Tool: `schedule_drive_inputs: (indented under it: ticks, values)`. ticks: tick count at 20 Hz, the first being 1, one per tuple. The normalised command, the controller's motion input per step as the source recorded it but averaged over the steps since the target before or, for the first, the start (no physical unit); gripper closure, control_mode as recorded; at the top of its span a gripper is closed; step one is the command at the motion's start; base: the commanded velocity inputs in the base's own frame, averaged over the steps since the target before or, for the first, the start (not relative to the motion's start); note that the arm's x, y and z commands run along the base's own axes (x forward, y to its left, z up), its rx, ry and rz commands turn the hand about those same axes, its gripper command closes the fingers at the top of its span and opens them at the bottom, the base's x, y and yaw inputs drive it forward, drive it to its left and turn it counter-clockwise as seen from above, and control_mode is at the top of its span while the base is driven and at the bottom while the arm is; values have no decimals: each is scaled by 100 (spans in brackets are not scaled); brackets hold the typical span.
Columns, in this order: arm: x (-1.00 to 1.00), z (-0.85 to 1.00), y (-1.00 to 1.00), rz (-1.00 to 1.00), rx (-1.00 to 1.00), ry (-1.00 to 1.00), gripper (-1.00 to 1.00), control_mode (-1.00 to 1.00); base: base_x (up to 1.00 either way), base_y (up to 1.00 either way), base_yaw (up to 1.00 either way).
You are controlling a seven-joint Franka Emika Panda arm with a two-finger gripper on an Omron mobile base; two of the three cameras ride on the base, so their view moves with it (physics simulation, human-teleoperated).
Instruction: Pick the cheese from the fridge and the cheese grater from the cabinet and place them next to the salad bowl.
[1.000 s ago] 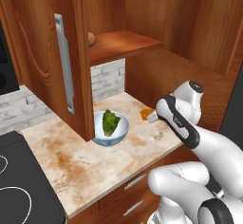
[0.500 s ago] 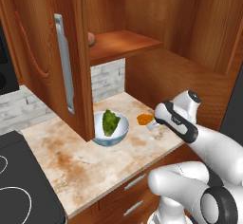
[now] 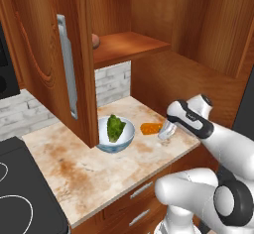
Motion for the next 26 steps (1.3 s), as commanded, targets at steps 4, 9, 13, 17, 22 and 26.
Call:
schedule_drive_inputs:
  ticks: [4, 9, 13, 17, 22, 26]
  values:
    - [19, -5, 2, 0, -1, 0, 100, -100, 0, 0, 0]
    - [18, -21, 19, 0, -2, 0, 100, -100, 0, 0, 0]
    - [9, -37, 26, 0, -3, 0, 100, -100, 0, 0, 0]
    - [3, -44, 9, 0, -4, -3, 100, -100, 0, 0, 0]
    - [0, -38, 0, 0, -4, -5, 100, -100, 0, 0, 0]
    - [0, -43, 0, -2, -5, -2, 100, -100, 0, 0, 0]
